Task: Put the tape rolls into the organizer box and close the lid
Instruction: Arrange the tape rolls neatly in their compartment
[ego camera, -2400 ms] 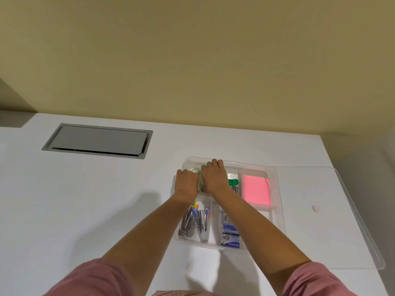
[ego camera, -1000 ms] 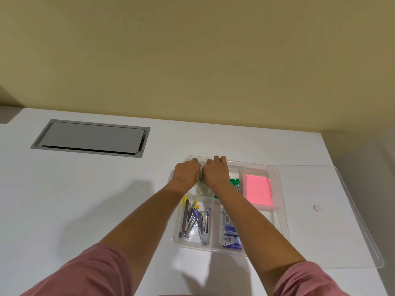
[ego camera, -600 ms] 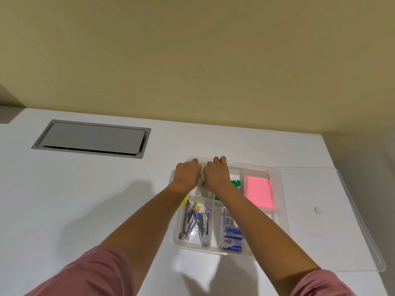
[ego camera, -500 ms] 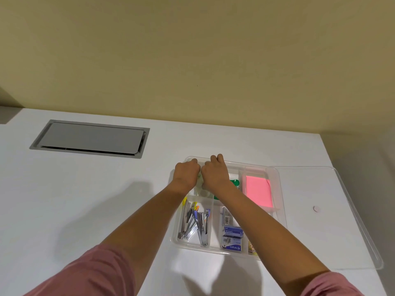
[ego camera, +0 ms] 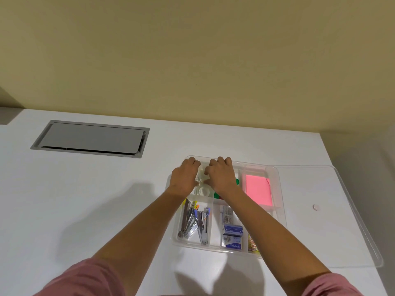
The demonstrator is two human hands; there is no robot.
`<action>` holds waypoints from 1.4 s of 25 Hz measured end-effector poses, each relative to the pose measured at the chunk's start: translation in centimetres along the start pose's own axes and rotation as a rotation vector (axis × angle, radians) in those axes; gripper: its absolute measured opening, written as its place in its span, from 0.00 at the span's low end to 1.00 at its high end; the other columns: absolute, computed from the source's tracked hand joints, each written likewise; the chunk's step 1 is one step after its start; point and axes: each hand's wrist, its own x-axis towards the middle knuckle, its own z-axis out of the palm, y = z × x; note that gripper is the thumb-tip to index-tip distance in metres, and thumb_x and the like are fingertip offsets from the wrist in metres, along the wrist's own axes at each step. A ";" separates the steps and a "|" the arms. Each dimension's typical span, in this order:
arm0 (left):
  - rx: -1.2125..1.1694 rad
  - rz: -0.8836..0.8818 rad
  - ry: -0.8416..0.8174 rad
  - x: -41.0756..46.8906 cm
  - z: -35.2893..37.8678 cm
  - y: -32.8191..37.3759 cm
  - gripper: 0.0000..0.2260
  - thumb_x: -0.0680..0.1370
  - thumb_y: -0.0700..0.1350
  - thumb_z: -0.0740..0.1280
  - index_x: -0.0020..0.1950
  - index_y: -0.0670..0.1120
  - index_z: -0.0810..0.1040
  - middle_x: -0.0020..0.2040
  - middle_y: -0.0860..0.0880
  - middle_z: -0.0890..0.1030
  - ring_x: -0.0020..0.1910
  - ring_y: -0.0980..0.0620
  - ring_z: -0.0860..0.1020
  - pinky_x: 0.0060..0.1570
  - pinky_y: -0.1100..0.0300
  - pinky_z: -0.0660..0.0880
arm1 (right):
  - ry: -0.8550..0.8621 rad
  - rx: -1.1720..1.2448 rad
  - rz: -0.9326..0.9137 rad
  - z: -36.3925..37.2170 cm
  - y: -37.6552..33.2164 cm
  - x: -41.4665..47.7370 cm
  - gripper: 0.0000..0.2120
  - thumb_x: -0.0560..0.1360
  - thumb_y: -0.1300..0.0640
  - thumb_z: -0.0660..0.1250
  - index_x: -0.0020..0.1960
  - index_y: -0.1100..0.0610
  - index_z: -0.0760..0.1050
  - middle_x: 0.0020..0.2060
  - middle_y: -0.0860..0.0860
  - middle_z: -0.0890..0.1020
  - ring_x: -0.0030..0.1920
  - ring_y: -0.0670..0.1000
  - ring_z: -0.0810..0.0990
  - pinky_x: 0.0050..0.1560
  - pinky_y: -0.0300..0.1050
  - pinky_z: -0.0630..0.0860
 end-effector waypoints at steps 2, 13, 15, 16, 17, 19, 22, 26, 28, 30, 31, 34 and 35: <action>0.063 0.003 0.050 -0.2 0.0 -0.1 0.24 0.74 0.50 0.71 0.68 0.46 0.69 0.66 0.48 0.70 0.64 0.50 0.70 0.52 0.56 0.74 | 0.033 0.025 0.041 0.1 0.2 0.2 0.16 0.76 0.48 0.66 0.60 0.55 0.78 0.57 0.52 0.78 0.60 0.56 0.72 0.63 0.50 0.63; 0.413 0.010 -0.004 0.2 0.6 -0.1 0.20 0.77 0.55 0.67 0.66 0.49 0.75 0.64 0.47 0.72 0.64 0.47 0.69 0.64 0.54 0.66 | -0.016 -0.034 -0.053 0.5 -0.6 0.9 0.15 0.77 0.52 0.64 0.63 0.50 0.75 0.58 0.50 0.80 0.62 0.56 0.71 0.64 0.50 0.62; 0.442 0.020 -0.001 0.1 0.7 -0.2 0.18 0.77 0.55 0.66 0.65 0.50 0.76 0.64 0.47 0.73 0.65 0.47 0.69 0.64 0.54 0.65 | -0.012 -0.038 -0.054 0.5 -0.5 0.9 0.15 0.77 0.52 0.64 0.63 0.50 0.75 0.58 0.50 0.80 0.62 0.56 0.71 0.64 0.50 0.62; 0.455 0.023 -0.001 0.1 0.8 -0.2 0.17 0.78 0.54 0.65 0.65 0.50 0.76 0.64 0.47 0.73 0.65 0.47 0.69 0.65 0.54 0.65 | -0.010 -0.036 -0.052 0.5 -0.5 0.9 0.15 0.77 0.53 0.64 0.64 0.50 0.75 0.58 0.50 0.80 0.62 0.56 0.71 0.64 0.49 0.62; 0.465 0.023 -0.002 0.1 0.9 -0.2 0.17 0.78 0.54 0.65 0.64 0.50 0.77 0.64 0.47 0.73 0.65 0.47 0.69 0.65 0.54 0.65 | -0.005 -0.023 -0.048 0.6 -0.6 0.8 0.15 0.77 0.54 0.64 0.64 0.51 0.74 0.59 0.50 0.79 0.62 0.56 0.71 0.64 0.49 0.62; 0.477 0.020 -0.003 0.1 0.9 -0.1 0.16 0.79 0.54 0.65 0.64 0.50 0.77 0.63 0.47 0.73 0.65 0.47 0.69 0.64 0.54 0.65 | 0.012 0.058 -0.036 0.7 -0.9 0.5 0.16 0.77 0.54 0.65 0.64 0.51 0.74 0.60 0.51 0.79 0.62 0.56 0.71 0.64 0.49 0.62; 0.470 0.006 0.008 0.1 0.9 -0.1 0.15 0.79 0.54 0.64 0.62 0.50 0.78 0.62 0.48 0.73 0.64 0.47 0.69 0.63 0.55 0.65 | -0.005 0.159 -0.072 0.7 -1.0 -0.4 0.17 0.74 0.48 0.68 0.61 0.51 0.76 0.58 0.50 0.80 0.61 0.55 0.72 0.62 0.49 0.61; 0.474 0.003 0.008 0.1 0.8 0.0 0.14 0.79 0.53 0.65 0.62 0.50 0.79 0.63 0.48 0.73 0.64 0.47 0.69 0.63 0.55 0.65 | -0.051 0.142 -0.108 0.9 -0.8 -1.3 0.18 0.72 0.45 0.68 0.59 0.52 0.77 0.57 0.51 0.81 0.60 0.55 0.73 0.61 0.50 0.61; 0.471 -0.002 0.013 0.1 0.9 0.0 0.13 0.79 0.51 0.65 0.61 0.50 0.79 0.63 0.48 0.73 0.64 0.47 0.69 0.63 0.55 0.65 | -0.063 0.137 -0.115 0.9 -0.9 -1.4 0.17 0.73 0.46 0.68 0.58 0.53 0.77 0.56 0.52 0.81 0.60 0.56 0.73 0.61 0.51 0.61; 0.463 -0.006 0.014 0.1 0.8 0.0 0.12 0.79 0.51 0.65 0.60 0.49 0.80 0.62 0.47 0.73 0.64 0.47 0.69 0.63 0.55 0.65 | -0.078 0.125 -0.125 0.7 -0.9 -1.3 0.17 0.73 0.46 0.68 0.58 0.53 0.77 0.56 0.52 0.80 0.60 0.56 0.72 0.62 0.51 0.61; 0.455 -0.008 0.016 0.1 0.8 0.1 0.12 0.79 0.50 0.64 0.60 0.49 0.80 0.62 0.47 0.73 0.63 0.47 0.69 0.63 0.55 0.65 | -0.082 0.121 -0.134 0.5 -0.9 -1.2 0.17 0.73 0.46 0.68 0.58 0.52 0.77 0.56 0.52 0.80 0.60 0.57 0.72 0.62 0.51 0.62; 0.412 -0.024 0.030 0.0 0.8 0.1 0.12 0.80 0.51 0.63 0.59 0.50 0.81 0.62 0.48 0.74 0.63 0.48 0.69 0.63 0.55 0.65 | -0.076 0.119 -0.159 0.3 -1.0 -1.2 0.14 0.73 0.49 0.68 0.58 0.50 0.77 0.56 0.52 0.79 0.61 0.57 0.72 0.62 0.52 0.62; 0.407 -0.027 0.031 -0.1 0.8 0.1 0.12 0.80 0.51 0.63 0.59 0.50 0.81 0.62 0.48 0.74 0.63 0.48 0.69 0.63 0.55 0.65 | -0.079 0.112 -0.163 0.3 -0.9 -1.2 0.14 0.74 0.50 0.68 0.58 0.49 0.77 0.56 0.51 0.79 0.61 0.57 0.72 0.62 0.51 0.62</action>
